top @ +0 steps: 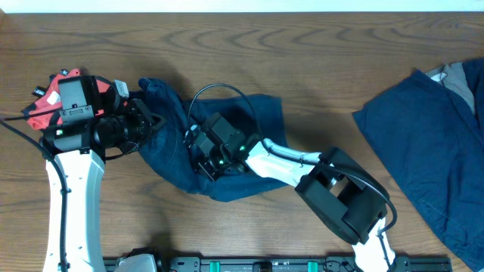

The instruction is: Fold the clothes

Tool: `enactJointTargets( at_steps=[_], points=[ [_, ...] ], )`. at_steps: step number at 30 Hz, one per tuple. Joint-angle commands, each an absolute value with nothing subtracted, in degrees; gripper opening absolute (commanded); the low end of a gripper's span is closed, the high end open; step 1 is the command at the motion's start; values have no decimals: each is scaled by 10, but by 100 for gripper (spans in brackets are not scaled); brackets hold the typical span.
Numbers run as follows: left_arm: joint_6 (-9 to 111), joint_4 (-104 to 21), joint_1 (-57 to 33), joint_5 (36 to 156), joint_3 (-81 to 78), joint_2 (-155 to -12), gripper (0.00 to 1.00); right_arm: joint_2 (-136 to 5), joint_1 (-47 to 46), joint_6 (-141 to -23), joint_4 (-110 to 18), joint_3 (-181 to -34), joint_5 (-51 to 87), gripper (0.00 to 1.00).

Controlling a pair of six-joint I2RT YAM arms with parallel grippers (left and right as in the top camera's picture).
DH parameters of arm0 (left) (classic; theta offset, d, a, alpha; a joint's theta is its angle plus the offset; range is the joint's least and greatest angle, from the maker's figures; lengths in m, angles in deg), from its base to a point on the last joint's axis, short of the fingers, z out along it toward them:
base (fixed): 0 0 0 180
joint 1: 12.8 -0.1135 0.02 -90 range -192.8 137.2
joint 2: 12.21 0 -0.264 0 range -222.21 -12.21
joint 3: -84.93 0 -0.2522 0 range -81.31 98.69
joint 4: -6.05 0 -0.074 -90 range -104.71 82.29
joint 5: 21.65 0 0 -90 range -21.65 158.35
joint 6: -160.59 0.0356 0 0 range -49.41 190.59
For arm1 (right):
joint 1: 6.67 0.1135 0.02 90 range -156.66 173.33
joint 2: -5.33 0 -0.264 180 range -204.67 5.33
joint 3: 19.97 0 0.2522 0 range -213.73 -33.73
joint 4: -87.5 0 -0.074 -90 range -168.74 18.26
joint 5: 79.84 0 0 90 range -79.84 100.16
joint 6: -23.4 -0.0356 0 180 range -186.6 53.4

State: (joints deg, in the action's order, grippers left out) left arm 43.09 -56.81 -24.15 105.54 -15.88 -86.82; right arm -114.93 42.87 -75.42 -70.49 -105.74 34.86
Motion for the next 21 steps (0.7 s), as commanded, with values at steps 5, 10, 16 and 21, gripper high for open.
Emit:
enactJointTargets(
  at_steps=[5, 10, 16, 21],
  points=[
    [422, -573, -240, 1078, -146, -863, 6, -1026, 303, -752, -537, -1079, 239, 37],
    [422, -573, -239, 1078, -146, -863, 6, -1001, 213, -725, -401, -1077, 174, 28],
    [419, -564, -213, 1078, -146, -863, 6, -1016, 152, -706, -377, -1025, 178, 27],
    [392, -545, -163, 1078, -146, -863, 6, -1017, 159, -706, -438, -962, 201, 26]
  ],
)
